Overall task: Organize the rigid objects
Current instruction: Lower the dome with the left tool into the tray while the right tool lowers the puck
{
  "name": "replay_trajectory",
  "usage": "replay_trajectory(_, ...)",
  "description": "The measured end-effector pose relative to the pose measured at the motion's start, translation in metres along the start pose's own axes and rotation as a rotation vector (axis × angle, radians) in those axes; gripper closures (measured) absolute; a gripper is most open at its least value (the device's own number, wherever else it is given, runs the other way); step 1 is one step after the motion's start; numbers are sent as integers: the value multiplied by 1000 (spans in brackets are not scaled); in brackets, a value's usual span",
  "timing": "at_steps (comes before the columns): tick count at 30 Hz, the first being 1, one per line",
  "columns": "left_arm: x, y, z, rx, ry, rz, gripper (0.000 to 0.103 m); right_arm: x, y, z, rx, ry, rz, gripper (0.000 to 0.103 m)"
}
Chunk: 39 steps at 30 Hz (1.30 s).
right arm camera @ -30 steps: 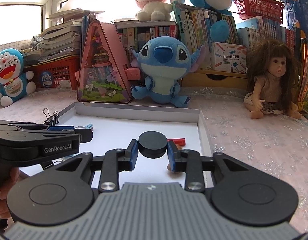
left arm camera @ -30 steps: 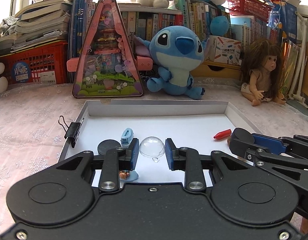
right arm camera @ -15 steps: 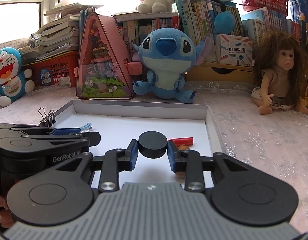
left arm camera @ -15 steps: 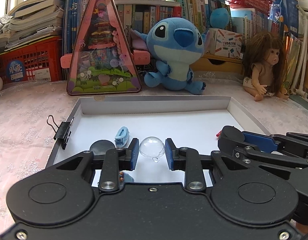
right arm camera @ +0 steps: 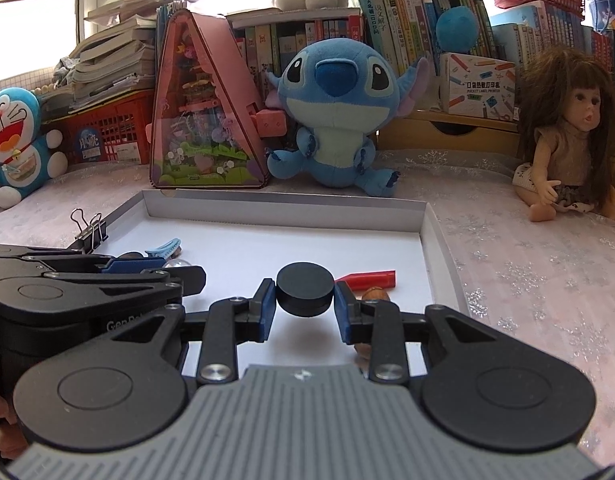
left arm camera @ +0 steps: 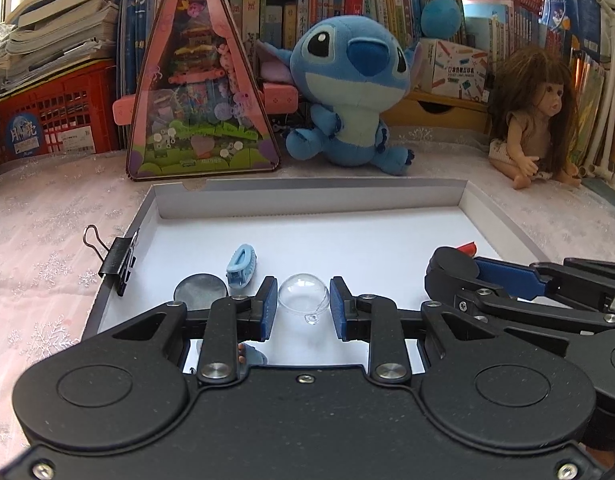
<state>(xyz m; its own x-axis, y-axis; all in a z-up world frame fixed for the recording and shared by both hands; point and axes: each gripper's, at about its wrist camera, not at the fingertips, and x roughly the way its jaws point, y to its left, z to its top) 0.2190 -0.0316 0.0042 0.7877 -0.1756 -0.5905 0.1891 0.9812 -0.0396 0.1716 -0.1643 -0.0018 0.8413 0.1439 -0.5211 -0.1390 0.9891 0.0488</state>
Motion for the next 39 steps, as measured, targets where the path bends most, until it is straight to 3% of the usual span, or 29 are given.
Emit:
replay_trajectory(24,11,1,11,7,88,10,77,15,-6,2,10,83,7,67)
replay_trajectory(39,12,0,8,16,67,14,76,17,-5,3,0,97,18,67)
